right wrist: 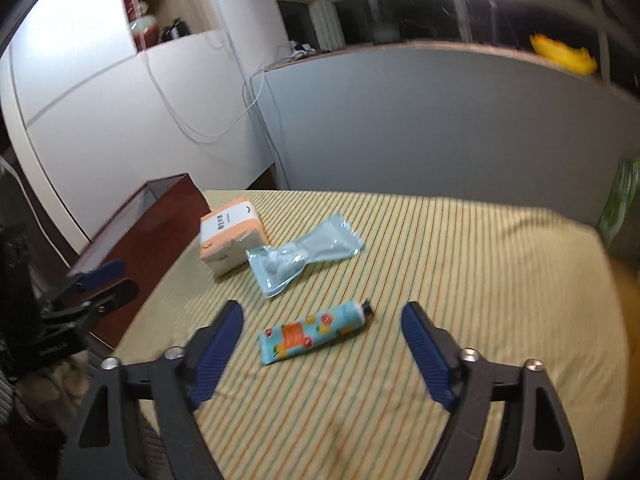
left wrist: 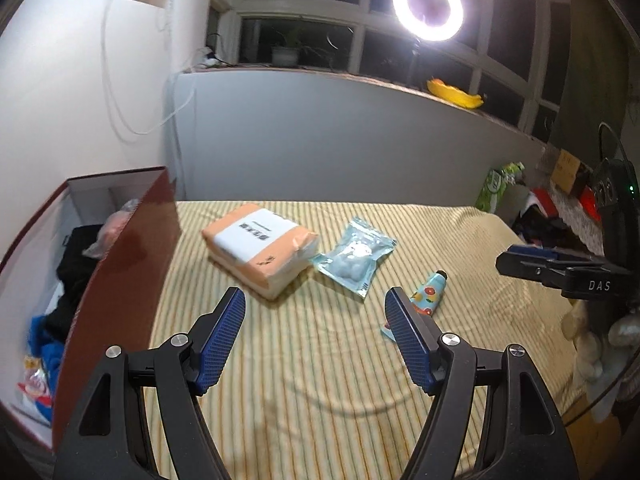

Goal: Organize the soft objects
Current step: 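Move both grippers back over the cotton pad bag and hand cream tube, then align left gripper on the cotton pad bag while right gripper aligns on the hand cream tube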

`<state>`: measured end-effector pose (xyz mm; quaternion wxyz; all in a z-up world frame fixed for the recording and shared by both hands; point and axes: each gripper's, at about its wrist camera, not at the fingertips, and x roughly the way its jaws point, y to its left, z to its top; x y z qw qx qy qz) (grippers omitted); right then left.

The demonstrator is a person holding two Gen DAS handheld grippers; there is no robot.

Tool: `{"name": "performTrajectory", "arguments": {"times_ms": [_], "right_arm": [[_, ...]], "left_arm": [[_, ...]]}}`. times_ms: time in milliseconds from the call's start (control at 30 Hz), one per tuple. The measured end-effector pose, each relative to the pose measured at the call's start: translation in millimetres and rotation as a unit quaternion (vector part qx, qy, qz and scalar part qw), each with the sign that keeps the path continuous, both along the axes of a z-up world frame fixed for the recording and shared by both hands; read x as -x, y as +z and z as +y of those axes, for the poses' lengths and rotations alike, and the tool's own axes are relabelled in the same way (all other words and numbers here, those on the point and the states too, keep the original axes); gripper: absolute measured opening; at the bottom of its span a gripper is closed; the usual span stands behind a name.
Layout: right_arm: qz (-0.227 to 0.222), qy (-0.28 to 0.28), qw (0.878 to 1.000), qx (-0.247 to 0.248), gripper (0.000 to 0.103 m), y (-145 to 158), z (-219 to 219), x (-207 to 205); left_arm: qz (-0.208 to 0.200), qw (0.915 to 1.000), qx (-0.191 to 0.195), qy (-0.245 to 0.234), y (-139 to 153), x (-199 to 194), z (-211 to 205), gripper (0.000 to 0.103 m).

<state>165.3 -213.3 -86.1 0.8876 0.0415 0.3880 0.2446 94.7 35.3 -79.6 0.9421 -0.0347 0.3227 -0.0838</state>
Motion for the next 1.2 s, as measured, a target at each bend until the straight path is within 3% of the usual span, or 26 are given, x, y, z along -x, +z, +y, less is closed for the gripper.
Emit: {"name": "performTrajectory", "arguments": {"times_ms": [100, 167, 267, 367, 467, 667, 833, 867, 1000, 1200], "right_arm": [[0.048, -0.009, 0.997, -0.054, 0.041, -13.4, -11.8, -0.6], [0.075, -0.019, 0.993, -0.089, 0.036, -22.8, -19.1, -0.2], [0.092, -0.036, 0.989, -0.111, 0.033, -34.5, -28.4, 2.4], [0.102, -0.051, 0.987, -0.113, 0.031, -43.6, -36.6, 6.3], [0.106, -0.058, 0.987, -0.11, 0.03, -49.4, -42.8, 9.4], [0.108, -0.065, 0.986, -0.112, 0.03, -53.3, -55.5, 12.3], [0.108, -0.069, 0.985, -0.119, 0.03, -53.7, -59.7, 10.3], [0.109, -0.069, 0.984, -0.119, 0.03, -54.2, -61.0, 11.2], [0.113, -0.069, 0.983, -0.125, 0.03, -55.5, -63.9, 13.6], [0.106, -0.073, 0.982, -0.134, 0.03, -52.1, -71.5, 21.8]], "left_arm": [[0.014, 0.9997, -0.003, -0.022, -5.5, -10.5, -9.7, 0.072], [0.031, 0.9987, -0.007, -0.04, -13.4, -19.8, -19.7, 0.064], [0.053, 0.9962, -0.015, -0.068, -25.3, -30.3, -35.0, 0.051], [0.078, 0.9933, -0.012, -0.084, -38.9, -42.0, -44.2, 0.032], [0.096, 0.9912, -0.015, -0.091, -48.2, -52.2, -48.1, 0.021], [0.111, 0.9859, -0.042, -0.118, -54.2, -62.9, -66.4, 0.019], [0.117, 0.9848, -0.029, -0.125, -52.2, -73.0, -72.2, 0.019], [0.118, 0.9841, -0.033, -0.128, -52.8, -75.6, -73.8, 0.014], [0.123, 0.9804, -0.066, -0.14, -57.2, -88.9, -85.6, 0.011], [0.136, 0.9674, -0.128, -0.171, -66.9, -96.1, -101.0, 0.011]]}}
